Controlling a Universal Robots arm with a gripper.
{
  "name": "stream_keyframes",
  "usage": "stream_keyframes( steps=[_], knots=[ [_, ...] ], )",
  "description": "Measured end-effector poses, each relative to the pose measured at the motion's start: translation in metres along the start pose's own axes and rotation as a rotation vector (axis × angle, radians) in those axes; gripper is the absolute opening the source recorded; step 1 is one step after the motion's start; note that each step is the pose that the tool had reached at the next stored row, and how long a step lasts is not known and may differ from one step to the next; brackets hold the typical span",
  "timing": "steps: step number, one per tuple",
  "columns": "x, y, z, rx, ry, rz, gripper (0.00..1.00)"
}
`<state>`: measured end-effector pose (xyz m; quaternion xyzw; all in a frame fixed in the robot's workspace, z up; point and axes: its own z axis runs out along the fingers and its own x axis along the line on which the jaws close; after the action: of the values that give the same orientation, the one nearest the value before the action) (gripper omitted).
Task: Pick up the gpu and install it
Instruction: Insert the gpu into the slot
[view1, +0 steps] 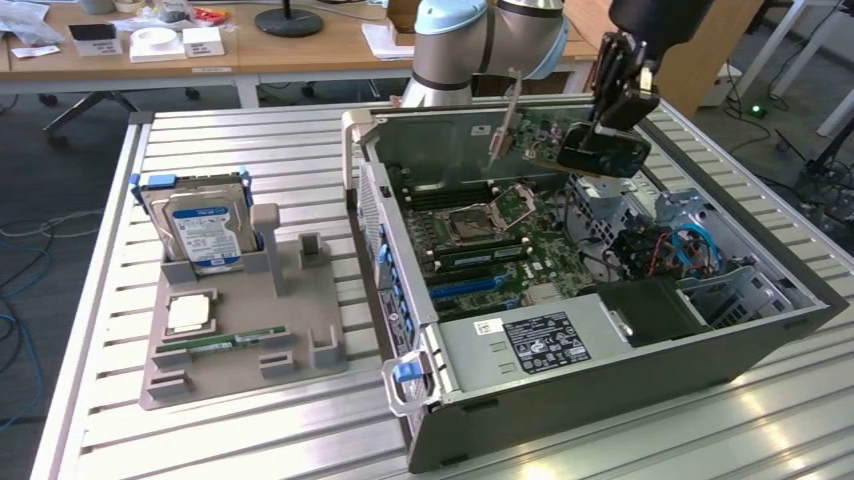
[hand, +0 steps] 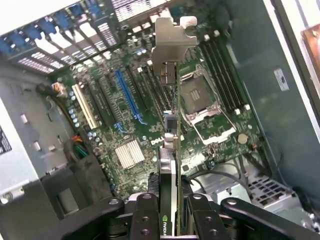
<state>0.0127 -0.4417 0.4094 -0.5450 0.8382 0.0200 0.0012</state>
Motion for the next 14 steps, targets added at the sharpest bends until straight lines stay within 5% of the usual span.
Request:
stream_keyframes(
  steps=[11,14],
  knots=[
    [0.0,0.0,0.0006,-0.005,0.007,-0.213,0.27],
    [0.0,0.0,0.0007,-0.0051,0.0071,-0.217,0.27]
  ],
)
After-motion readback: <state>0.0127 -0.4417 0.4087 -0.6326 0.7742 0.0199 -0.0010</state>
